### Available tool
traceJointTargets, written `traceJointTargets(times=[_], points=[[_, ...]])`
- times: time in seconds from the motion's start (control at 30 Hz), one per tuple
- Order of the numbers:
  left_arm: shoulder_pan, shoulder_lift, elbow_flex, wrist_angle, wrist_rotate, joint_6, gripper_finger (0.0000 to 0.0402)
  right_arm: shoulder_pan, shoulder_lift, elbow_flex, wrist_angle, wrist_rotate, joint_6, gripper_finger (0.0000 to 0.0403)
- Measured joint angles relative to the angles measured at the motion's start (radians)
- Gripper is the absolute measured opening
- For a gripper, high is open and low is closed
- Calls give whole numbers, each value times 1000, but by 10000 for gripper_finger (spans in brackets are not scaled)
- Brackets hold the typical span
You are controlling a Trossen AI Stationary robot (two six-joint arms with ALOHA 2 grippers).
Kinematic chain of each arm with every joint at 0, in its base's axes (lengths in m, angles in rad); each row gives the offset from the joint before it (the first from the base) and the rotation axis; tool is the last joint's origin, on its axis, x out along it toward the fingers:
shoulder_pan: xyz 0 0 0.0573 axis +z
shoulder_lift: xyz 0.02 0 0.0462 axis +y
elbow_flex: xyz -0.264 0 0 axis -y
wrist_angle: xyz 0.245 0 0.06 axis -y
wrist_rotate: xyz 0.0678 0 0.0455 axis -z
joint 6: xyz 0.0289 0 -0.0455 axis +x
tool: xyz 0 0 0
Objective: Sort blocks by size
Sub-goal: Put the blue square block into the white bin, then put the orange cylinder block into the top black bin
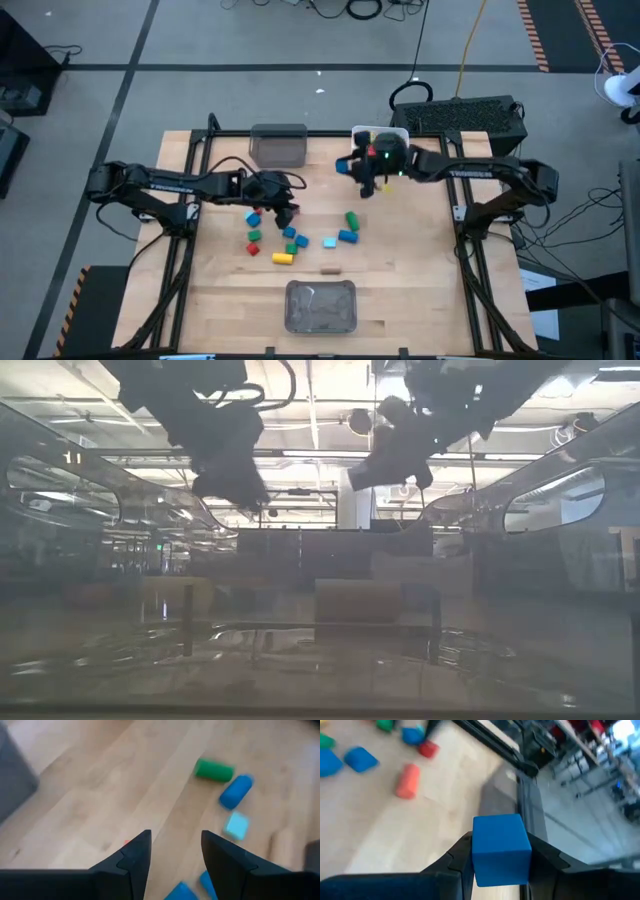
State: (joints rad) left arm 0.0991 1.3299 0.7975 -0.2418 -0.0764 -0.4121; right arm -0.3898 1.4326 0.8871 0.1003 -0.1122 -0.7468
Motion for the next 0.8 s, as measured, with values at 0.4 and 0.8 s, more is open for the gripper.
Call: traceJointTargets(times=[0.4, 0.8], points=[[-51, 1, 0, -143, -164, 9, 176, -289, 59, 0, -77, -50, 158, 122], [-50, 24, -20, -192, -240, 113, 176, -444, 194, 0, -59, -157, 289, 167]])
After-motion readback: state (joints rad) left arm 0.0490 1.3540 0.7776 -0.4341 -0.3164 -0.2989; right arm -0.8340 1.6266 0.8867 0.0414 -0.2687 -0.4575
